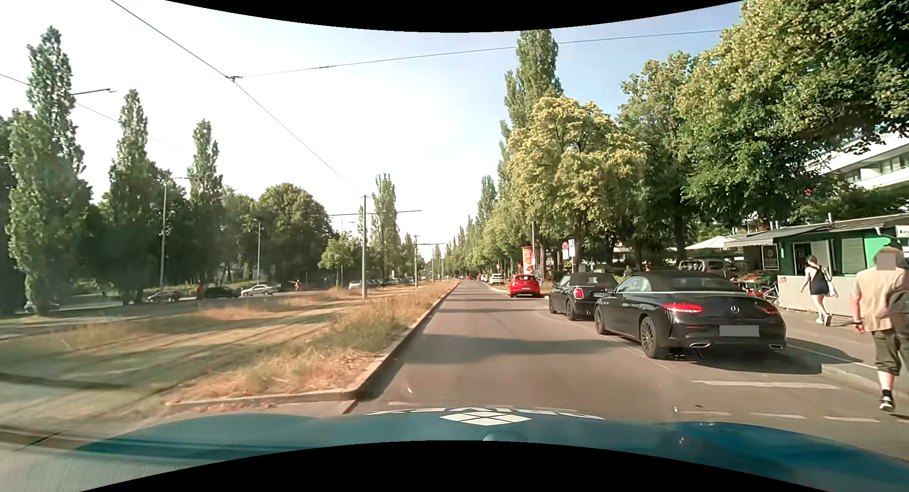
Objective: Follow the waypoints while adhering to traffic rules and regulations
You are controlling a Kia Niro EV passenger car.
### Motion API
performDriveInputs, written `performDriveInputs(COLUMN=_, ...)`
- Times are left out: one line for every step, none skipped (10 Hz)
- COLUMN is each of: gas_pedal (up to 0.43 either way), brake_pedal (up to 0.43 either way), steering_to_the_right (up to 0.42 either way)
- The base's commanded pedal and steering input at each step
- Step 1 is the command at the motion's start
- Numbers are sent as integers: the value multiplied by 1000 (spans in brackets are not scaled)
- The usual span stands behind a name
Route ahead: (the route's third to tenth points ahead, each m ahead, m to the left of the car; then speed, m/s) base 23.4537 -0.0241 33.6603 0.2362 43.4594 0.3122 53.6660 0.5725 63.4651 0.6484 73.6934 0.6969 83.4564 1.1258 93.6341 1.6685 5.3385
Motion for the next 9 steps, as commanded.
performDriveInputs(gas_pedal=539, brake_pedal=0, steering_to_the_right=79)
performDriveInputs(gas_pedal=551, brake_pedal=0, steering_to_the_right=56)
performDriveInputs(gas_pedal=551, brake_pedal=0, steering_to_the_right=34)
performDriveInputs(gas_pedal=559, brake_pedal=0, steering_to_the_right=16)
performDriveInputs(gas_pedal=559, brake_pedal=0, steering_to_the_right=7)
performDriveInputs(gas_pedal=571, brake_pedal=0, steering_to_the_right=-4)
performDriveInputs(gas_pedal=579, brake_pedal=0, steering_to_the_right=-18)
performDriveInputs(gas_pedal=579, brake_pedal=0, steering_to_the_right=-23)
performDriveInputs(gas_pedal=579, brake_pedal=0, steering_to_the_right=-24)
